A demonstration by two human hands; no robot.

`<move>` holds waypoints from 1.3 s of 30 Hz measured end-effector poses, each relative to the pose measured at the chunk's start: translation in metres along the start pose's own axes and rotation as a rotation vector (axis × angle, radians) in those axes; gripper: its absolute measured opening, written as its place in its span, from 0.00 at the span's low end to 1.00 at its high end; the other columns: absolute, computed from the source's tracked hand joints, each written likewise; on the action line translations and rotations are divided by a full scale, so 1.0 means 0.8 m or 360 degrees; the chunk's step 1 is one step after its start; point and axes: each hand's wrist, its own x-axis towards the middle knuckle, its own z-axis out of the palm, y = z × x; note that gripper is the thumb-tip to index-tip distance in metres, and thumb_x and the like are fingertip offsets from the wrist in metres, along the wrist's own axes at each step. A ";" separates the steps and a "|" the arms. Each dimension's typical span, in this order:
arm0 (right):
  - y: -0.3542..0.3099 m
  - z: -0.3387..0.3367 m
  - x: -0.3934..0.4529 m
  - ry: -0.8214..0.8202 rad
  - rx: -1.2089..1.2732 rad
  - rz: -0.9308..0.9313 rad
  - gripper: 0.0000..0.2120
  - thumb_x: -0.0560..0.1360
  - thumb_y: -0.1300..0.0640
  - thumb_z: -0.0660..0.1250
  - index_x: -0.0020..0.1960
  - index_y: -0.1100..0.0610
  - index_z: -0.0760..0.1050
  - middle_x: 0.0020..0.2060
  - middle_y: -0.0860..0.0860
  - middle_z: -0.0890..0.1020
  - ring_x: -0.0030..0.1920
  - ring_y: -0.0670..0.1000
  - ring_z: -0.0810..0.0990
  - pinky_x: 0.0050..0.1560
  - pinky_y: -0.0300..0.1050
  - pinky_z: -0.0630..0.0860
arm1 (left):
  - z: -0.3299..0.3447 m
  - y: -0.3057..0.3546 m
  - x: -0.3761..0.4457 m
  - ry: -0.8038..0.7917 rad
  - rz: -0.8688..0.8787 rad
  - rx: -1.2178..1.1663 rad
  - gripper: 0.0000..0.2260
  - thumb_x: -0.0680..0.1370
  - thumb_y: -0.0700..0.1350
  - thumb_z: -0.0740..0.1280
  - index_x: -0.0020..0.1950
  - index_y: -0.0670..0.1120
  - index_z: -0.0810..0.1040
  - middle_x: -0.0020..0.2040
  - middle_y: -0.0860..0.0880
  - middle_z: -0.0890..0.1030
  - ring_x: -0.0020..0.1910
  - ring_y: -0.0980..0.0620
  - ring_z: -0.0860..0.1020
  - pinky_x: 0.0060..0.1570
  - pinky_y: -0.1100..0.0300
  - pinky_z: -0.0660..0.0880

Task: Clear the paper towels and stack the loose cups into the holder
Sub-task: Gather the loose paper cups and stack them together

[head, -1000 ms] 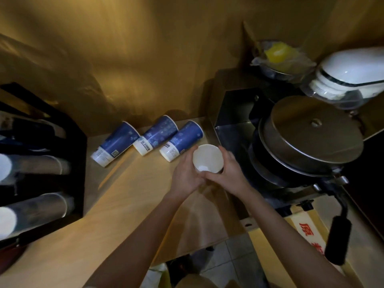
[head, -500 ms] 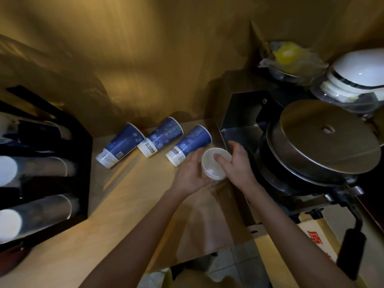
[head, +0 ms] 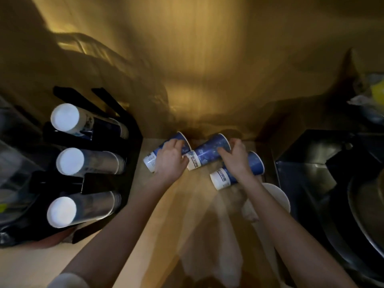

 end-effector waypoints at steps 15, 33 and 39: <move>0.028 0.058 0.130 0.0022 0.0254 0.0655 0.36 0.70 0.42 0.66 0.69 0.63 0.63 0.67 0.61 0.71 0.67 0.61 0.70 0.68 0.54 0.67 | 0.066 -0.082 0.060 -0.0409 -0.0405 0.0216 0.40 0.71 0.48 0.69 0.74 0.44 0.47 0.74 0.39 0.58 0.71 0.40 0.59 0.71 0.48 0.58; 0.017 0.052 0.101 0.0190 0.0650 0.0421 0.34 0.61 0.45 0.75 0.63 0.57 0.69 0.55 0.51 0.78 0.53 0.53 0.76 0.52 0.46 0.70 | 0.024 -0.061 0.013 -0.0136 -0.0647 -0.1263 0.38 0.59 0.36 0.78 0.64 0.42 0.62 0.59 0.46 0.73 0.57 0.50 0.72 0.44 0.69 0.73; -0.006 0.019 0.060 0.0320 0.0314 -0.0141 0.36 0.62 0.52 0.77 0.65 0.55 0.65 0.59 0.54 0.76 0.58 0.52 0.74 0.58 0.47 0.73 | 0.056 -0.029 -0.050 0.0029 -0.0352 -0.1275 0.42 0.53 0.55 0.71 0.64 0.41 0.67 0.55 0.52 0.74 0.55 0.57 0.72 0.44 0.84 0.66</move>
